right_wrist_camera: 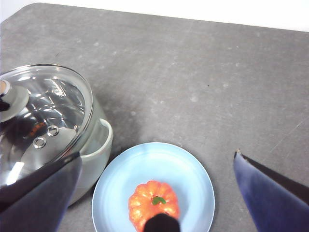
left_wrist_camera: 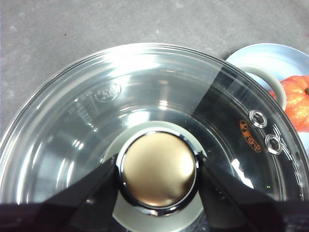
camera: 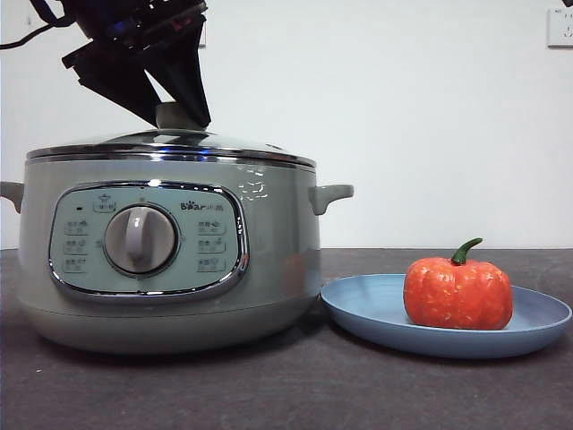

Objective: Take the pumpkin out from the steamer,put the pumpkin in the blue plate,close the lid

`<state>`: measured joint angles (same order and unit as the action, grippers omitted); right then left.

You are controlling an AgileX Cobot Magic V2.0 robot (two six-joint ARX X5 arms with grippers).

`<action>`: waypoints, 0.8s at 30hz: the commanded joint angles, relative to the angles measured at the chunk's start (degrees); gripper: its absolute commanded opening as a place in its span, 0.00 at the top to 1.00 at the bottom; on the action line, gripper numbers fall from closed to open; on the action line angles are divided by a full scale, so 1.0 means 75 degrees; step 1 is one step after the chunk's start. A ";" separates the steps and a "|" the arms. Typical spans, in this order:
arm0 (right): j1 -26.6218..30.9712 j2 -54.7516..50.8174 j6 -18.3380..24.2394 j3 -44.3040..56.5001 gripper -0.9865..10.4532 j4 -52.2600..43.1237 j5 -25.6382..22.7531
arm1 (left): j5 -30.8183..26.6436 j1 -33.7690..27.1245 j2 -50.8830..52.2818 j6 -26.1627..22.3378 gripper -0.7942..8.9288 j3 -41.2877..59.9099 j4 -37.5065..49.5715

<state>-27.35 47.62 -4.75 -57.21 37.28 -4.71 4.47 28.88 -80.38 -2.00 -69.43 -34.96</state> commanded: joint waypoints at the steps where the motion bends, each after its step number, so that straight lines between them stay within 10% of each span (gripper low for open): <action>1: -0.0003 -0.0006 -0.0047 0.0035 0.45 -0.0035 -0.0023 | 0.0032 0.0003 -0.0058 0.0058 0.91 -0.0015 -0.0221; 6: -0.0003 -0.0006 -0.0047 0.0035 0.45 -0.0038 -0.0026 | 0.0006 -0.0009 -0.0058 0.0055 0.49 -0.0015 -0.0146; 24: -0.0003 -0.0006 -0.0041 0.0035 0.45 -0.0044 -0.0023 | 0.0015 -0.0009 -0.0038 0.0055 0.50 -0.1230 -0.1393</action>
<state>-27.35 47.62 -4.75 -57.21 37.28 -4.71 4.47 28.88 -80.53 -1.89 -77.80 -43.81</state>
